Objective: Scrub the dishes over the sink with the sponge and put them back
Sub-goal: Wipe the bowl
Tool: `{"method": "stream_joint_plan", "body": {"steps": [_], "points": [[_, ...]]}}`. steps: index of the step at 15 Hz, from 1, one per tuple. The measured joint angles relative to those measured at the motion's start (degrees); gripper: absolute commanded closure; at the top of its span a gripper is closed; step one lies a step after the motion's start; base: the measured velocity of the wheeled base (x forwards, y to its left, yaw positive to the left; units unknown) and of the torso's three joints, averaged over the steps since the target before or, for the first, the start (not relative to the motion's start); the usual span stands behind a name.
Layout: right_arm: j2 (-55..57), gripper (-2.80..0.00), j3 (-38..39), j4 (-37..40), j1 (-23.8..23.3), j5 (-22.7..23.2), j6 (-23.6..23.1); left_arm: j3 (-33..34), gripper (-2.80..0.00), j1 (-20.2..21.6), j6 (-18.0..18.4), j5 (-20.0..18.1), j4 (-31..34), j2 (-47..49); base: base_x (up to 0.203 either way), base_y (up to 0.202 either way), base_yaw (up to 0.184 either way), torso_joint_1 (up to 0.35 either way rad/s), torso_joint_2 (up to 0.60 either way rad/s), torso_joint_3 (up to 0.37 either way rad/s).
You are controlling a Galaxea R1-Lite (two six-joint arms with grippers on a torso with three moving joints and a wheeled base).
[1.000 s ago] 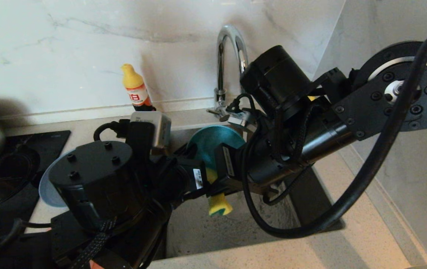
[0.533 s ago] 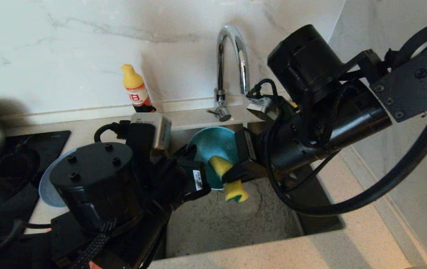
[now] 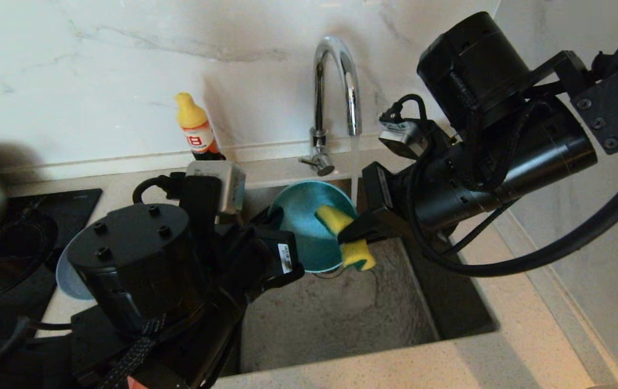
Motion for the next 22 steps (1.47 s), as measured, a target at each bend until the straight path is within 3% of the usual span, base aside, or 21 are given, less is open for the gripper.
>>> {"method": "stream_joint_plan", "body": {"steps": [8,22], "points": [[-0.8,0.0,-0.07,-4.04,0.45,0.33,-2.58,2.07,0.0,-0.04,0.23,-0.02,-0.32,-0.33,0.0,0.0,0.0,0.0,0.0,0.0],[1.71,0.0,3.15,-4.28,2.63,0.66,-2.36,0.86,0.0,-0.09,0.32,-0.1,-0.32,-1.18,0.0,0.0,0.0,0.0,0.0,0.0]]}}
